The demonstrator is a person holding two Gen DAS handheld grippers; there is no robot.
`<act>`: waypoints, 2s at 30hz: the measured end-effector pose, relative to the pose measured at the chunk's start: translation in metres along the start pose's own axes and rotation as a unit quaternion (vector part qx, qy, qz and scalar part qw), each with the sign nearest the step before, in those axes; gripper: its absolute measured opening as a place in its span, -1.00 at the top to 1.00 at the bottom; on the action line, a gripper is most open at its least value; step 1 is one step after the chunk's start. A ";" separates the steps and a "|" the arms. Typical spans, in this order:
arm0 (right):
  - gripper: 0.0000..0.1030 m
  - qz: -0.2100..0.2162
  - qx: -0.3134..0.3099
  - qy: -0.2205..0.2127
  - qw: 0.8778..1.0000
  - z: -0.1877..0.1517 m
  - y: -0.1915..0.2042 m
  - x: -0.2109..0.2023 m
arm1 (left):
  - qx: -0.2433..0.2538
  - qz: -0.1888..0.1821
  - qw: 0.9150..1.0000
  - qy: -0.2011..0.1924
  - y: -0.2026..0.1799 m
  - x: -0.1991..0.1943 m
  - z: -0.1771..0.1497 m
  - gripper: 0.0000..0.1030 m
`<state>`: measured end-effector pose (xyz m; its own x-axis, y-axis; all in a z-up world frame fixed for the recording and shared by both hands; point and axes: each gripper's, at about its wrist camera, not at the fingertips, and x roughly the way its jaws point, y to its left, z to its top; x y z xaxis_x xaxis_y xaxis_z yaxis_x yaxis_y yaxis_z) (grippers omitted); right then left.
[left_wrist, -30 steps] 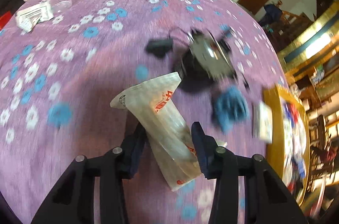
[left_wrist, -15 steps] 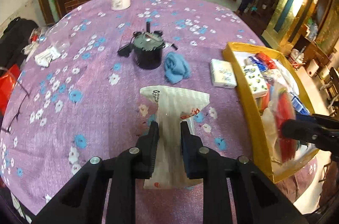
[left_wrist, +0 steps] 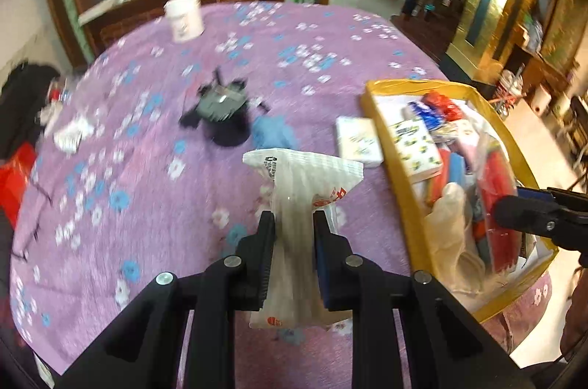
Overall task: Organize soft objects
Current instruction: 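Lower the white bag with left tool while right tool lowers clay sticks into tray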
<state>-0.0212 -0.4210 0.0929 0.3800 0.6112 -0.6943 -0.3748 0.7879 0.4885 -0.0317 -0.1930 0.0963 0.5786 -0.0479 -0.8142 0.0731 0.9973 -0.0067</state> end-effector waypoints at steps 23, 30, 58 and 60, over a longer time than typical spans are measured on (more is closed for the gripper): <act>0.13 -0.057 0.075 -0.041 0.995 -0.011 -0.067 -0.056 | 0.156 -0.046 0.986 -0.026 -0.132 0.002 0.022 0.61; 0.13 -0.072 0.087 -0.044 0.993 -0.013 -0.078 -0.066 | 0.184 -0.049 0.981 -0.023 -0.155 0.005 0.012 0.61; 0.13 -0.090 0.102 -0.030 0.990 -0.013 -0.095 -0.058 | 0.219 -0.041 0.975 -0.018 -0.183 0.015 -0.009 0.61; 0.13 -0.093 0.104 -0.028 0.990 -0.012 -0.098 -0.055 | 0.218 -0.041 0.975 -0.015 -0.183 0.017 -0.009 0.60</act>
<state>-0.0154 -0.5330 0.0773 0.4745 0.4532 -0.7546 -0.1144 0.8817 0.4576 -0.0424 -0.3756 0.0786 0.5795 -0.1357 -0.8036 0.4557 0.8714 0.1814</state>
